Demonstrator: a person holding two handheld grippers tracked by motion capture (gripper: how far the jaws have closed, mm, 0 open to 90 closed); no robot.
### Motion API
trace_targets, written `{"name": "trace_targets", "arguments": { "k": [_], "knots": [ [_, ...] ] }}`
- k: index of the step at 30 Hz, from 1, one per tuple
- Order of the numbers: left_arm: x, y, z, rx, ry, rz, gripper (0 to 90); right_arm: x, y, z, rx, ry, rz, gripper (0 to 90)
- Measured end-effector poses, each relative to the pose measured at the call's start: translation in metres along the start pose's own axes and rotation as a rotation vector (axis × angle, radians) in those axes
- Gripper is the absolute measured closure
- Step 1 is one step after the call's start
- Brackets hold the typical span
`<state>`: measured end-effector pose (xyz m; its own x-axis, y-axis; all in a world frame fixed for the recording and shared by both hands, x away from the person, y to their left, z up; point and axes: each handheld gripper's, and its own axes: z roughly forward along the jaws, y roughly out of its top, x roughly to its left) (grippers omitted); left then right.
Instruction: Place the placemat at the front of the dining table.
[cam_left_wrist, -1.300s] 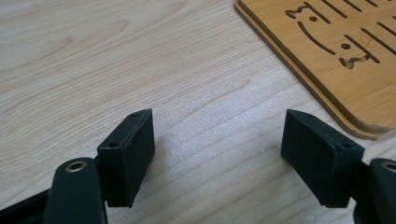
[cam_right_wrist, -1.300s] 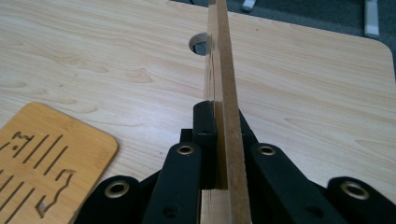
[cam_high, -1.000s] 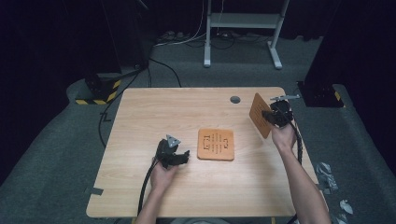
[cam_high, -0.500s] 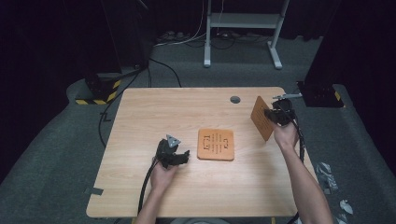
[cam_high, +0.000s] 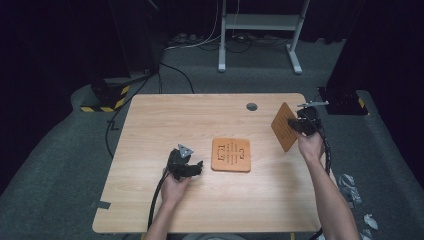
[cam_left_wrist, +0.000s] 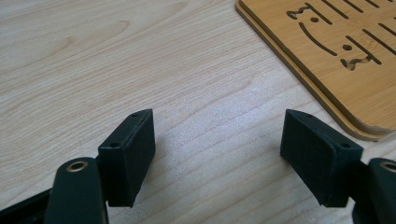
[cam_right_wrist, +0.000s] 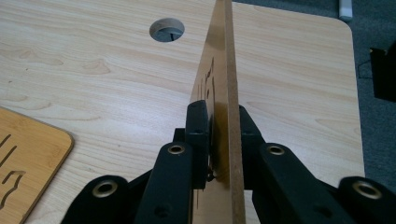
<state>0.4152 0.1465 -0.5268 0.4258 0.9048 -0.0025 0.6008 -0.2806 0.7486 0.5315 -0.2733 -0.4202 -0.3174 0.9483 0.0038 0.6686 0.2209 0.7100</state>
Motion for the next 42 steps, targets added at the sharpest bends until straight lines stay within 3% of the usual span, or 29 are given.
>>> {"name": "trace_targets", "arguments": {
  "k": [12,15,17,22,31,33,40,42],
  "knots": [
    [0.000,0.000,0.000,0.000,0.000,0.000,26.3,-0.023,-0.015,-0.005,-0.015,-0.004,0.068,74.3],
    [0.000,0.000,0.000,0.000,0.000,0.000,26.3,-0.023,-0.017,-0.005,-0.023,-0.018,0.036,72.7],
    [0.000,0.000,0.000,0.000,0.000,0.000,26.3,-0.025,-0.019,-0.005,-0.024,-0.015,0.045,70.9],
    [0.000,0.000,0.000,0.002,-0.001,0.001,26.2,-0.033,-0.024,-0.003,-0.007,0.010,0.107,69.3],
    [0.000,0.000,0.000,0.000,-0.002,0.003,26.3,-0.025,-0.030,0.011,-0.030,0.029,0.122,62.4],
    [0.000,0.000,0.000,0.000,0.000,0.001,26.3,-0.024,-0.032,0.014,-0.023,0.047,0.152,61.4],
    [0.000,0.000,0.000,0.000,-0.001,0.001,26.2,-0.027,-0.035,0.020,-0.016,0.029,0.170,58.0],
    [0.000,0.000,0.000,-0.003,-0.001,-0.002,26.3,-0.025,-0.036,0.020,0.001,-0.011,0.144,55.3]
  ]
}}
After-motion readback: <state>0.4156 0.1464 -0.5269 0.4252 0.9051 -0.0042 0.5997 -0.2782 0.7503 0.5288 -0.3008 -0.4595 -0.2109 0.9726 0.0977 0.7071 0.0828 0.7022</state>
